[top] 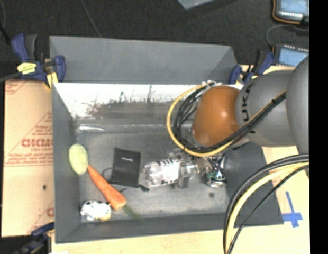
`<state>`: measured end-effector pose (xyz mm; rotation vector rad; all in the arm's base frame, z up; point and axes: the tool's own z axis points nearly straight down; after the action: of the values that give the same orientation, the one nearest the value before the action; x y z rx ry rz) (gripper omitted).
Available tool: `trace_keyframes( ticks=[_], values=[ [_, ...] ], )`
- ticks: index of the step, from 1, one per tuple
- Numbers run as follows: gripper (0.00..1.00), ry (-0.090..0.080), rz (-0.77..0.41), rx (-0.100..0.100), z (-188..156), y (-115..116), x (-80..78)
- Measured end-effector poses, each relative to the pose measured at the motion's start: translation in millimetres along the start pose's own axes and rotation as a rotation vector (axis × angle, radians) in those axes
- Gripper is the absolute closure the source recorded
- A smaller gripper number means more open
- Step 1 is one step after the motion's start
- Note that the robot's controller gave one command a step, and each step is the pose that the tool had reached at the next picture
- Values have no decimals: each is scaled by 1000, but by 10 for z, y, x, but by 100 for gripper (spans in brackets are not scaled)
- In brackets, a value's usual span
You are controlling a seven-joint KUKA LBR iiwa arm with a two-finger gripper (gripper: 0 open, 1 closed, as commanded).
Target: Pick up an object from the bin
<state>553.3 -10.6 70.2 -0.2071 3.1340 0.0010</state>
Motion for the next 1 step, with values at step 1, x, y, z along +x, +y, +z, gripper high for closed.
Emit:
trace_keyframes(
  ticks=[1],
  values=[
    [100,0,1,0,0,1,0]
  ],
)
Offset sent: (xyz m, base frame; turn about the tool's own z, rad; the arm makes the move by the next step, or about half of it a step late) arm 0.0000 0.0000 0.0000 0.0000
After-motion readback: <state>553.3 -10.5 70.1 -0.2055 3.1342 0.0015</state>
